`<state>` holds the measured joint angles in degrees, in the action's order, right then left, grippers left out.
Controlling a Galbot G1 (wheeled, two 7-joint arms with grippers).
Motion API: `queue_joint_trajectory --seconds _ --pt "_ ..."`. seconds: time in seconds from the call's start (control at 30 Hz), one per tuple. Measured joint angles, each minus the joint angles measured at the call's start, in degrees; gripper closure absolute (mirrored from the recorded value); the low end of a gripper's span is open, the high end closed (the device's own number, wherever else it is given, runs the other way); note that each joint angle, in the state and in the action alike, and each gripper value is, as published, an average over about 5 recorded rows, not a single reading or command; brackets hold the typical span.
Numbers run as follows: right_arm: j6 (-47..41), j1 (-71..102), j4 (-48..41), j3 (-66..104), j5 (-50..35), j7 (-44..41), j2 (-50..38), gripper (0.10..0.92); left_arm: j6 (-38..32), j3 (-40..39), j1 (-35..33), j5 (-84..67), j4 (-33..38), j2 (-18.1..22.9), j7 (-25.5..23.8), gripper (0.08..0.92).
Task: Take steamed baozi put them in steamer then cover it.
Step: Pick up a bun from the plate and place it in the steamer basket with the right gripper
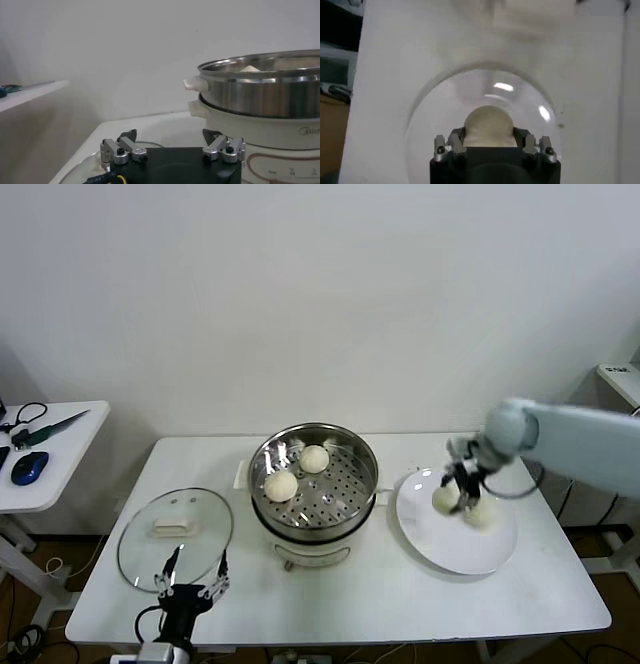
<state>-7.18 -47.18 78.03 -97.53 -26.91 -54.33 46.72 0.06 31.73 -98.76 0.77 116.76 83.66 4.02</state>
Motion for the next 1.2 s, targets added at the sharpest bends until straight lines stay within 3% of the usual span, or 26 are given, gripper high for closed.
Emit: queue_joint_trajectory --seconds 0.27,0.5,0.87,1.2 --pt "10.55 -12.76 7.10 -1.08 1.34 -1.39 8.51 0.372 0.01 -0.44 0.10 0.36 0.25 -0.06 -0.05 0.177" --pt "18.32 -12.53 11.06 0.52 7.92 0.89 16.83 0.372 0.04 -0.49 -0.22 0.57 0.95 -0.02 -0.03 0.177" --pt "26.71 -2.23 6.86 3.14 20.01 3.95 26.89 0.372 -0.27 0.19 -0.77 0.80 1.53 0.10 0.28 0.177" --pt "30.47 4.61 1.99 3.54 25.35 4.32 30.39 0.366 -0.40 0.46 -0.59 0.70 1.30 0.59 0.40 0.177"
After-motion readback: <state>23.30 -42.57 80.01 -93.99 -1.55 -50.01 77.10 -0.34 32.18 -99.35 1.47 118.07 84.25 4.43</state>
